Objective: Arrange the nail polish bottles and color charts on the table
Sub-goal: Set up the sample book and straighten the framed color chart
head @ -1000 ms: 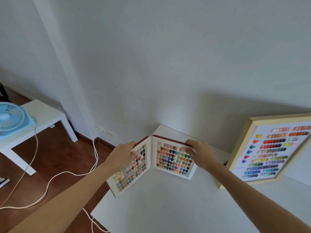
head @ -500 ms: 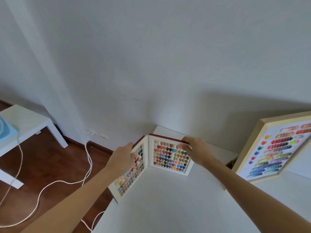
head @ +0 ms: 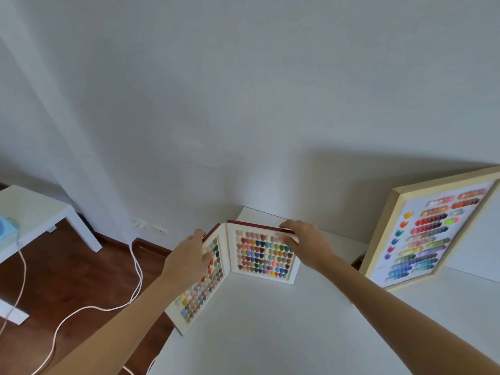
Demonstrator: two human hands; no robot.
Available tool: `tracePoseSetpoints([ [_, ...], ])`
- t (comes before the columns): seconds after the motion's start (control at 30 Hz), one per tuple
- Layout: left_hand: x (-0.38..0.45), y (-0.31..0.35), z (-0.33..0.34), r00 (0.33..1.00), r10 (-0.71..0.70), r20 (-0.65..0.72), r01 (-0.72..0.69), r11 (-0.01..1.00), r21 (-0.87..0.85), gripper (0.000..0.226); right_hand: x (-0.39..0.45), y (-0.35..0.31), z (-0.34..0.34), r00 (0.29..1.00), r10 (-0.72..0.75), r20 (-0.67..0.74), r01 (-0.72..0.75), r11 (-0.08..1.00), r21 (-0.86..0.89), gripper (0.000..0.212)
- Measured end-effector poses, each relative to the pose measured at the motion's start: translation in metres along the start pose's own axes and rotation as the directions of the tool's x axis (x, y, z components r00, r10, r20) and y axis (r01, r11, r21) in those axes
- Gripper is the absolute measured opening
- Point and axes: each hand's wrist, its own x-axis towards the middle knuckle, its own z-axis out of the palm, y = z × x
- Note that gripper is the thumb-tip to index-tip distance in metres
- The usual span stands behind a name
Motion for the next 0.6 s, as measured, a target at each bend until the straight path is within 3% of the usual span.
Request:
tracePoseSetpoints([
  [0.17,-0.005,0.04,-0.005,0.971,0.142,-0.194,-0.146,0.989,-0.006,0.05,-0.026,0.015,-0.014,0.987,-0.023,-0.158,0.02,1.0,-0.019,0.032],
  [0.3,-0.008,0.089,0.005,0.879,0.359,-0.313,-0.387,0.921,-0.03,0.048,-0.057,0.037,-0.033,0.955,-0.046,-0.294,0.037,0.999,-0.037,0.026],
  [0.47,-0.017,0.165,0.039,0.772,0.566,-0.29,-0.613,0.784,-0.101,0.045,-0.105,0.089,-0.063,0.916,0.001,-0.402,-0.003,1.0,-0.005,0.021],
  [0.6,-0.025,0.224,0.085,0.781,0.566,-0.263,-0.615,0.771,-0.167,0.053,-0.141,0.146,-0.089,0.901,0.134,-0.413,-0.118,0.991,0.064,0.025],
])
